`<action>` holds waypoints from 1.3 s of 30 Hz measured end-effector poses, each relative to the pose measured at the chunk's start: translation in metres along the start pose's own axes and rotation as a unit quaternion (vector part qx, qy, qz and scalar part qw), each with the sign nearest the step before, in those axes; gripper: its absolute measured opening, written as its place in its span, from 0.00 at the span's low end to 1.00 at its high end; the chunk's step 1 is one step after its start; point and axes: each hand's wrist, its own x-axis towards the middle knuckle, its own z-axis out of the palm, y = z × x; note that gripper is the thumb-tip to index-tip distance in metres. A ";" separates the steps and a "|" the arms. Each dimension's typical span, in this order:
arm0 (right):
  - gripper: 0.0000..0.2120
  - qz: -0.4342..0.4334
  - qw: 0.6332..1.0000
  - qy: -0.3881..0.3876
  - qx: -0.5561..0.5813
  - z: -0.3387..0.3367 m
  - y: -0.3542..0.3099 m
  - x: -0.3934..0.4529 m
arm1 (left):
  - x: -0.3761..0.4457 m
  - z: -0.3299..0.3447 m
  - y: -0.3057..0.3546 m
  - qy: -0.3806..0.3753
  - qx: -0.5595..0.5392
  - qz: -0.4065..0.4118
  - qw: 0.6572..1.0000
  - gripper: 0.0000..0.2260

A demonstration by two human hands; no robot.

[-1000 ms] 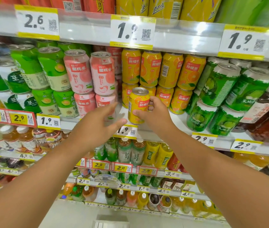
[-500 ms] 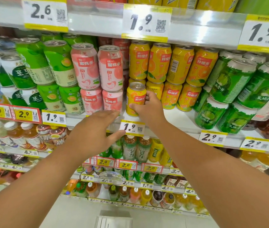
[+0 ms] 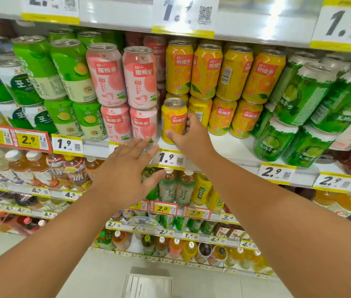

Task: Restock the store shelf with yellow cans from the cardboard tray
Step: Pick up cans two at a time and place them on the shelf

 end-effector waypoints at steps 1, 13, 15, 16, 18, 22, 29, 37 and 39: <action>0.26 -0.001 1.000 -0.008 -0.016 -0.001 0.001 -0.002 | -0.001 0.001 0.001 -0.001 0.005 -0.001 1.000 0.37; 0.33 -0.221 0.923 -0.087 -0.303 -0.054 0.039 -0.101 | -0.027 0.023 0.031 0.015 0.024 -0.039 0.999 0.37; 0.34 -0.234 0.903 -0.110 -0.343 -0.062 0.050 -0.116 | -0.035 0.028 0.036 0.009 0.019 -0.045 0.999 0.36; 0.34 -0.238 0.896 -0.112 -0.359 -0.065 0.055 -0.124 | -0.041 0.032 0.038 0.010 0.018 -0.046 0.999 0.36; 0.34 -0.234 0.887 -0.113 -0.381 -0.069 0.068 -0.141 | -0.053 0.043 0.043 0.007 0.013 -0.038 0.999 0.36; 0.34 -0.204 0.890 -0.117 -0.391 -0.063 0.099 -0.185 | -0.080 0.075 0.050 -0.021 -0.013 -0.008 1.000 0.38; 0.36 -0.130 0.904 -0.116 -0.390 -0.036 0.171 -0.272 | -0.141 0.157 0.075 -0.054 -0.042 0.037 0.997 0.40; 0.33 -0.091 0.914 -0.150 -0.366 -0.010 0.300 -0.350 | -0.202 0.298 0.127 -0.072 -0.094 0.030 0.993 0.35; 0.35 -0.081 0.915 -0.163 -0.359 -0.004 0.347 -0.373 | -0.215 0.342 0.142 -0.079 -0.103 0.030 0.991 0.35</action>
